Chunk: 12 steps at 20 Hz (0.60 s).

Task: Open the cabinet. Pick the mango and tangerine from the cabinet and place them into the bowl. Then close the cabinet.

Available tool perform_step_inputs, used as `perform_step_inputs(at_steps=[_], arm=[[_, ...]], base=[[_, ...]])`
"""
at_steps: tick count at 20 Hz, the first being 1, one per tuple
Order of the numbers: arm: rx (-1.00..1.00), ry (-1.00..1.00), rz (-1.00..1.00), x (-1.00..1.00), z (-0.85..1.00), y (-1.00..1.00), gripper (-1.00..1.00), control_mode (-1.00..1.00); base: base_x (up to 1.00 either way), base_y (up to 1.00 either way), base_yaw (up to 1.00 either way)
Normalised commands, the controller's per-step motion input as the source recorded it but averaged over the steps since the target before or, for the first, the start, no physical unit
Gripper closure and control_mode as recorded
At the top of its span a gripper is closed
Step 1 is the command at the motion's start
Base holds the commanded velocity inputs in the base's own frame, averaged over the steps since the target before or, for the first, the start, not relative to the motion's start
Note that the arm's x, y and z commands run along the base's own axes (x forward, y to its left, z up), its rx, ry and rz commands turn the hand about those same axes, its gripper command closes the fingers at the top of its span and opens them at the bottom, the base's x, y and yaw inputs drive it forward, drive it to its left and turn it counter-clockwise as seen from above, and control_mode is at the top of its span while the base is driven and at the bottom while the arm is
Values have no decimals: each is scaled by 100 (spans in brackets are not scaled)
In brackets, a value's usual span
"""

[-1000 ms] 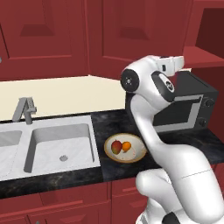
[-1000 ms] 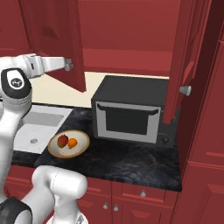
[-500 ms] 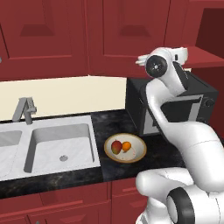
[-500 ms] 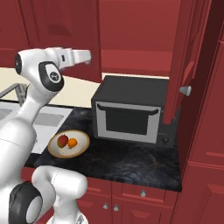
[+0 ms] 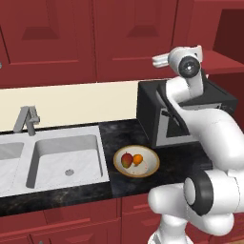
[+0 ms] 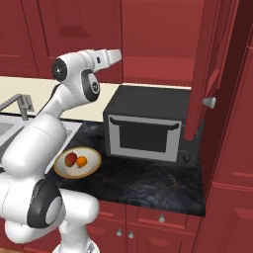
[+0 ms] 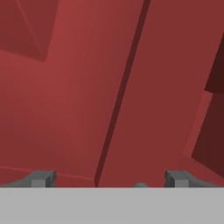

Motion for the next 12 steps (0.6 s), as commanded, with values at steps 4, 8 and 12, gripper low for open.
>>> perform_step_inputs(at_steps=[4,8,12], arm=[[0,1,2,100,-45,-21,-100,-100],[0,1,0,93,-28,-8,-100,-100],[6,1,0,-61,28,1,-100,-100]], base=[[0,0,0],[0,0,0],[0,0,0]])
